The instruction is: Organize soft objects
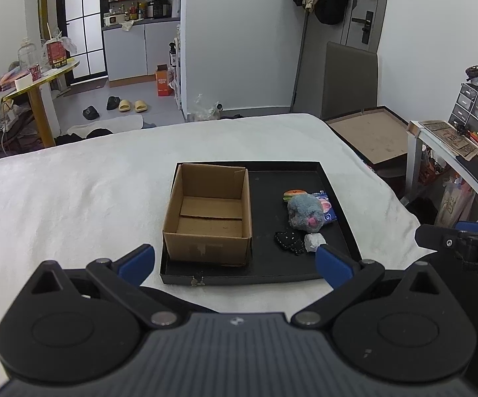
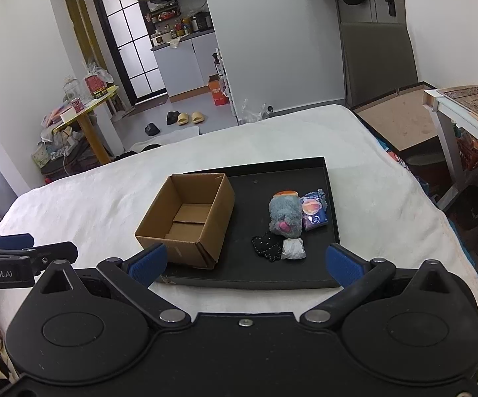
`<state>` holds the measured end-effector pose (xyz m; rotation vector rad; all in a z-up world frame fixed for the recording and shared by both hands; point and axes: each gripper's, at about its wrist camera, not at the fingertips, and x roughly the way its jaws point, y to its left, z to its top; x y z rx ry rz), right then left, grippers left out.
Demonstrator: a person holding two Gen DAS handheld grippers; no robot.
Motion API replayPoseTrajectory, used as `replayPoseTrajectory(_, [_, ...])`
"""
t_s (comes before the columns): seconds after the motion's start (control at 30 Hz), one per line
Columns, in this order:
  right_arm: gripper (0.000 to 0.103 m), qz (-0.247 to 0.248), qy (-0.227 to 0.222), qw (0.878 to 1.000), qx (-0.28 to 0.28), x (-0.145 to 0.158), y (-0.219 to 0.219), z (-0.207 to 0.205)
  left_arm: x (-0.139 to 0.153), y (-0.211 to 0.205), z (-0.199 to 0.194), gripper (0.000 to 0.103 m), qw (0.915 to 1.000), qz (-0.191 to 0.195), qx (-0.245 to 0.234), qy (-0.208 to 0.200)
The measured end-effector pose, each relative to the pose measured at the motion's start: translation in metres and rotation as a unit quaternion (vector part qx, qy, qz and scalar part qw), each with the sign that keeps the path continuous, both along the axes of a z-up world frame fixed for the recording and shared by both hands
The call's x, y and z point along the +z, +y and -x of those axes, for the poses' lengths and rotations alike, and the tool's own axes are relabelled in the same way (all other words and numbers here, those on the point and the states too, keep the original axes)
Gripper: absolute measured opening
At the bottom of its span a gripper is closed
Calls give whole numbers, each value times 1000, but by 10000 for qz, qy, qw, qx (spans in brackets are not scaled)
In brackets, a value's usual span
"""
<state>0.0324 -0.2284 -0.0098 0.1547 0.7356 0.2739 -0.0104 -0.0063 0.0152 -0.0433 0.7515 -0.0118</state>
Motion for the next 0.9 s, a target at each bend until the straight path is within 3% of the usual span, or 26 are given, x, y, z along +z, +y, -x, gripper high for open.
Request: replayPoseTrajectory(0.9, [103,30,-46,10000,44,6,-1,5,8,3,10,103,9999,-1,25,-144])
